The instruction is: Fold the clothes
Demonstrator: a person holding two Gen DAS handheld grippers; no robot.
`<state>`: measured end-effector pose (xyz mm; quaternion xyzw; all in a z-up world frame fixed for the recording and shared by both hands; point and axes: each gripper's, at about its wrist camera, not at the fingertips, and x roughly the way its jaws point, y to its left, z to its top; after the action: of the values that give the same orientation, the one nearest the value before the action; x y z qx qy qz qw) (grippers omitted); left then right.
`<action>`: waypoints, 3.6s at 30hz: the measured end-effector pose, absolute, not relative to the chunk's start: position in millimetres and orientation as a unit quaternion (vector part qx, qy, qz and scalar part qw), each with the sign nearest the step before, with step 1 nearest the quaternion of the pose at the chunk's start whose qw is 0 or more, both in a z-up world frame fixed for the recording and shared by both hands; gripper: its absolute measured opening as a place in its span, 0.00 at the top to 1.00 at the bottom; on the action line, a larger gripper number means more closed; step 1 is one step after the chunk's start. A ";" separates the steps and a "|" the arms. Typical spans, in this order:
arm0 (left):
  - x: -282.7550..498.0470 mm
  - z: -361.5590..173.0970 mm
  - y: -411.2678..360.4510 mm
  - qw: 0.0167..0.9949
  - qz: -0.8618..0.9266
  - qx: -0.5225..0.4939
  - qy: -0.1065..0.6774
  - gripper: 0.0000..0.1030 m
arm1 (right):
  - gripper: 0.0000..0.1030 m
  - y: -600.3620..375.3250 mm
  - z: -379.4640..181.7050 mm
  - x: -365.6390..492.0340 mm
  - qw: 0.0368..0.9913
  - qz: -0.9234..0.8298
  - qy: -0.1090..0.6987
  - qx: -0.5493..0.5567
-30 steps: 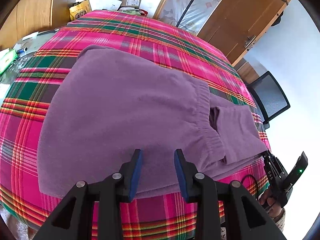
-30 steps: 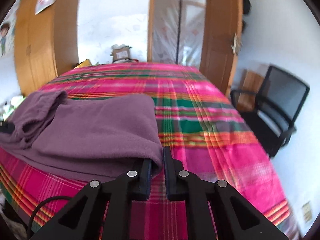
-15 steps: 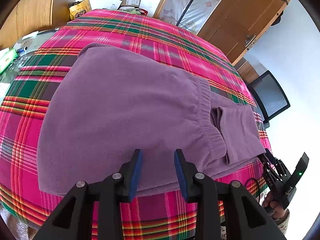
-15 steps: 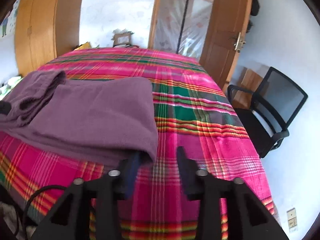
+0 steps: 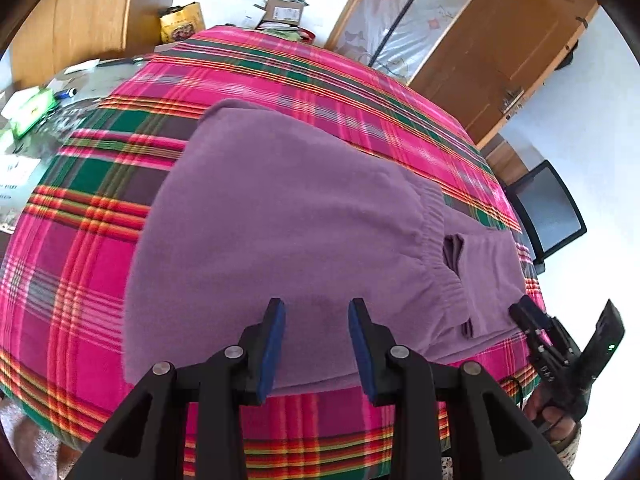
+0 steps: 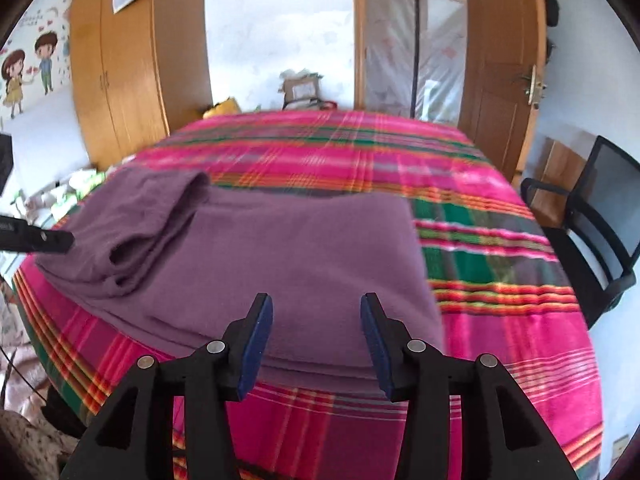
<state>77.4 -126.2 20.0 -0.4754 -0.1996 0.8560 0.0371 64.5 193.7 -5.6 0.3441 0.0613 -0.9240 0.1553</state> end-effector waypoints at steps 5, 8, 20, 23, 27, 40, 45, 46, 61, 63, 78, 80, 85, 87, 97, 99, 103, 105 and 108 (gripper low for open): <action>82.8 31.2 -149.6 0.019 0.867 -0.452 -0.209 0.68 | 0.53 184.3 0.1 66.3 0.141 -0.924 0.082 0.347; 86.7 36.5 -172.1 0.001 0.871 -0.438 -0.221 0.68 | 0.50 164.7 14.4 73.4 0.174 -0.927 0.084 0.323; 95.4 13.8 -228.1 -0.051 0.849 -0.451 -0.271 0.67 | 0.32 -34.3 22.7 95.8 0.459 -0.829 0.113 0.298; 97.2 14.2 -237.6 -0.060 0.849 -0.449 -0.270 0.67 | 0.32 -71.9 14.4 105.5 0.486 -0.809 0.142 0.297; 96.9 11.5 -248.9 -0.072 0.846 -0.450 -0.276 0.67 | 0.30 -98.8 6.6 117.5 0.489 -0.805 0.188 0.279; 59.9 9.8 -253.0 -0.059 0.844 -0.472 -0.246 0.67 | 0.30 -136.7 -19.1 120.0 0.420 -0.814 0.280 0.288; 26.6 8.9 -250.9 -0.016 0.843 -0.480 -0.241 0.67 | 0.30 -132.0 -20.6 113.0 0.403 -0.827 0.253 0.301; 20.1 6.3 -251.8 -0.007 0.839 -0.485 -0.247 0.67 | 0.30 -130.9 -20.9 112.0 0.401 -0.828 0.248 0.303; -21.4 -8.8 -248.8 0.084 0.813 -0.503 -0.283 0.61 | 0.51 -120.6 -20.7 104.7 0.395 -0.834 0.224 0.313; -25.3 -10.6 -251.1 0.091 0.809 -0.502 -0.291 0.59 | 0.54 -119.2 -20.6 104.3 0.395 -0.835 0.222 0.313; -31.5 -17.6 -254.6 0.137 0.787 -0.504 -0.329 0.58 | 0.77 -108.5 -20.4 95.4 0.393 -0.841 0.198 0.315; -34.4 -16.3 -252.5 0.146 0.786 -0.505 -0.324 0.54 | 0.74 -110.5 -21.7 97.0 0.391 -0.841 0.203 0.313; -39.8 -15.2 -248.3 0.144 0.784 -0.512 -0.321 0.54 | 0.44 -124.0 -27.6 104.5 0.389 -0.840 0.231 0.300; -39.7 -16.4 -251.2 0.145 0.779 -0.510 -0.334 0.54 | 0.44 -125.3 -28.6 105.0 0.384 -0.841 0.236 0.299; -39.9 -23.5 -254.2 0.124 0.765 -0.515 -0.367 0.82 | 0.80 -115.1 -25.9 87.8 0.369 -0.851 0.206 0.313; -38.5 -19.2 -252.0 0.115 0.767 -0.513 -0.368 0.84 | 0.82 -113.0 -24.3 84.8 0.370 -0.851 0.199 0.314; -37.4 1.4 -240.6 0.109 0.779 -0.506 -0.355 0.84 | 0.83 -104.9 -14.1 81.1 0.377 -0.857 0.168 0.309; -37.8 15.3 -233.1 0.107 0.786 -0.503 -0.343 0.84 | 0.83 -95.0 -4.8 82.9 0.381 -0.862 0.148 0.301; -37.5 37.6 -218.8 0.105 0.798 -0.498 -0.322 0.84 | 0.84 -79.2 12.0 80.3 0.384 -0.869 0.126 0.287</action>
<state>-37.5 -218.8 37.6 -0.4978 -0.3223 0.7983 0.1054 80.3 -79.2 12.0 0.2865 0.1264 -0.8685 0.3841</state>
